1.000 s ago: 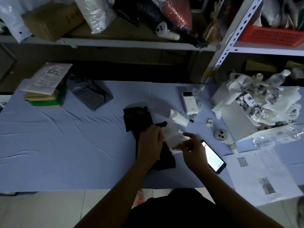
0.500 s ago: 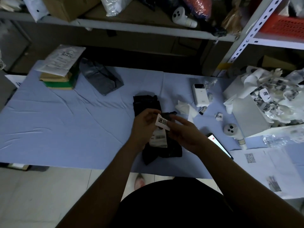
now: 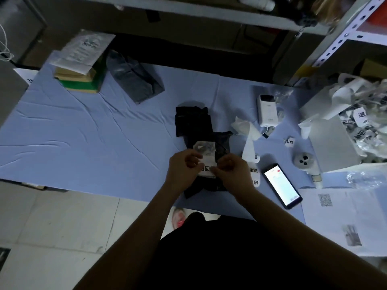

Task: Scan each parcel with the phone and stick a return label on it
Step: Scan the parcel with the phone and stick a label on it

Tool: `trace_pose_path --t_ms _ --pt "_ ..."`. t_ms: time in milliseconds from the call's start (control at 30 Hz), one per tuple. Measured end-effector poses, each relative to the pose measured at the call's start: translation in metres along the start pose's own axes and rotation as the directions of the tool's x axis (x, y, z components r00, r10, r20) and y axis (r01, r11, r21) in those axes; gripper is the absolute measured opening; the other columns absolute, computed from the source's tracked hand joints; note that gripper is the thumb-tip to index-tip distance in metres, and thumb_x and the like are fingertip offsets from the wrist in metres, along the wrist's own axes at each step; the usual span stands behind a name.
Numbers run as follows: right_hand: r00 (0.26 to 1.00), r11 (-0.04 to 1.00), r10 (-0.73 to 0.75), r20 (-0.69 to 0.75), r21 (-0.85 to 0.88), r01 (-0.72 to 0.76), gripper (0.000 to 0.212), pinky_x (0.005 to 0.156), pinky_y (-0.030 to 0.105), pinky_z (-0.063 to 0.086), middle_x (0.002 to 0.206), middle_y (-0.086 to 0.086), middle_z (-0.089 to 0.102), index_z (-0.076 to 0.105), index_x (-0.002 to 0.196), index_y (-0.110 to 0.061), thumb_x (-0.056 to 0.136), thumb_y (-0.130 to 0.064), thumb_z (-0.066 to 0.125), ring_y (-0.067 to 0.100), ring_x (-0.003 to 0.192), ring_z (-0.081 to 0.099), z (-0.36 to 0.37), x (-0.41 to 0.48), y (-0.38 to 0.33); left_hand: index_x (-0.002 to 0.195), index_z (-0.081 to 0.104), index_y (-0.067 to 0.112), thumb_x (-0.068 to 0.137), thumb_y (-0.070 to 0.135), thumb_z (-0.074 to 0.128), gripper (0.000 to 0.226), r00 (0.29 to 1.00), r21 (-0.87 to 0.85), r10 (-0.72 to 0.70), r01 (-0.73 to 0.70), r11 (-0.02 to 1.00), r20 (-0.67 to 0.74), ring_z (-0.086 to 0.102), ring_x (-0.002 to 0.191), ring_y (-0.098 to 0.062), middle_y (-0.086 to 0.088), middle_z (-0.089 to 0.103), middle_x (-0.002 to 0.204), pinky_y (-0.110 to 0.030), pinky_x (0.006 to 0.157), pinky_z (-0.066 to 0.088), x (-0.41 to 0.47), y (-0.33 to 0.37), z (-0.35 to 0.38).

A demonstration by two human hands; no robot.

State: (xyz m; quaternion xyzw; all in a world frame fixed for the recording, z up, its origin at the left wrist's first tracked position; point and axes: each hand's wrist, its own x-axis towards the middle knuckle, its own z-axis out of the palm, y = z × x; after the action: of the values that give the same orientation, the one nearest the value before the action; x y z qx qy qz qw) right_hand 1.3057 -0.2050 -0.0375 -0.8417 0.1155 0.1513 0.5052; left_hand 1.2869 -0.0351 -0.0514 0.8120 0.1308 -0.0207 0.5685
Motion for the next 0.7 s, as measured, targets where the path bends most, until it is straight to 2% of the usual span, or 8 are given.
trace_pose_path --t_ms 167,200,300,367,467,533,600,700 --pt "0.989 0.931 -0.145 0.026 -0.335 0.146 0.003 0.061 0.003 0.042 0.083 0.001 0.072 0.075 0.085 -0.012 0.084 -0.010 0.076 0.008 0.071 0.061 0.025 0.000 0.028 0.087 0.074 0.003 0.084 -0.005 0.070 0.009 0.992 0.257 0.128 -0.129 0.958 0.020 0.066 0.083 -0.025 -0.013 0.070 0.089 -0.034 0.075 0.054 -0.011 -0.036 0.023" --pt "0.985 0.912 -0.163 0.057 -0.373 0.172 0.004 0.063 0.005 0.045 0.086 0.003 0.073 0.077 0.086 -0.011 0.086 -0.010 0.073 0.010 0.072 0.062 0.030 0.001 0.031 0.086 0.073 0.000 0.085 -0.006 0.067 0.009 0.983 0.313 0.172 -0.182 0.932 0.058 0.065 0.083 -0.029 -0.015 0.067 0.092 -0.040 0.073 0.054 -0.012 -0.042 0.026" --pt "0.979 0.867 -0.176 0.107 -0.454 0.205 0.013 0.075 0.038 0.056 0.101 0.009 0.067 0.080 0.095 -0.011 0.090 -0.011 0.068 0.026 0.084 0.066 0.037 0.000 0.038 0.093 0.068 0.003 0.089 0.005 0.066 0.005 0.973 0.415 0.204 -0.230 0.880 0.106 0.061 0.081 -0.020 -0.003 0.056 0.101 -0.038 0.066 0.053 -0.013 -0.053 0.031" --pt "0.982 0.843 -0.173 0.080 -0.503 0.189 0.017 0.078 0.042 0.056 0.110 0.008 0.062 0.079 0.102 -0.012 0.090 -0.012 0.067 0.029 0.091 0.064 0.036 -0.006 0.043 0.099 0.064 0.005 0.092 0.018 0.068 0.015 0.986 0.423 0.159 -0.162 0.892 0.043 0.054 0.073 -0.006 0.006 0.049 0.097 -0.036 0.062 0.052 -0.014 -0.056 0.027" --pt "0.992 0.793 -0.117 -0.054 -0.606 0.061 0.012 0.068 0.038 0.054 0.111 0.004 0.050 0.076 0.097 -0.016 0.089 -0.020 0.068 0.030 0.083 0.061 0.025 -0.010 0.050 0.100 0.062 0.010 0.088 0.030 0.075 0.026 0.978 0.549 0.209 -0.161 0.820 -0.026 0.057 0.074 -0.020 -0.004 0.049 0.102 -0.034 0.060 0.053 -0.014 -0.062 0.016" --pt "0.985 0.832 -0.100 -0.140 -0.555 0.005 0.013 0.064 0.033 0.048 0.110 0.004 0.051 0.073 0.097 -0.015 0.086 -0.020 0.072 0.030 0.084 0.060 0.016 -0.008 0.054 0.109 0.060 0.013 0.083 0.034 0.079 0.038 0.986 0.465 0.132 -0.070 0.883 -0.102 0.060 0.082 -0.022 -0.005 0.051 0.107 -0.034 0.066 0.053 -0.016 -0.065 0.007" --pt "0.968 0.918 -0.097 -0.232 -0.396 -0.003 0.022 0.068 0.029 0.042 0.110 0.006 0.056 0.069 0.103 -0.013 0.082 -0.017 0.075 0.028 0.090 0.060 0.009 -0.007 0.056 0.123 0.057 0.014 0.080 0.031 0.082 0.052 0.990 0.207 -0.024 0.053 0.977 -0.140 0.060 0.091 -0.018 -0.003 0.057 0.111 -0.032 0.074 0.052 -0.018 -0.068 0.002" --pt "0.978 0.984 0.008 -0.210 -0.171 -0.045 0.042 0.086 0.034 0.046 0.125 0.007 0.058 0.057 0.127 -0.012 0.089 -0.021 0.071 0.026 0.112 0.057 0.005 -0.002 0.052 0.119 0.063 0.012 0.086 0.031 0.078 0.041 0.945 -0.083 -0.328 0.326 0.942 -0.009 0.065 0.098 -0.018 -0.002 0.069 0.106 -0.028 0.081 0.051 -0.017 -0.064 0.002"
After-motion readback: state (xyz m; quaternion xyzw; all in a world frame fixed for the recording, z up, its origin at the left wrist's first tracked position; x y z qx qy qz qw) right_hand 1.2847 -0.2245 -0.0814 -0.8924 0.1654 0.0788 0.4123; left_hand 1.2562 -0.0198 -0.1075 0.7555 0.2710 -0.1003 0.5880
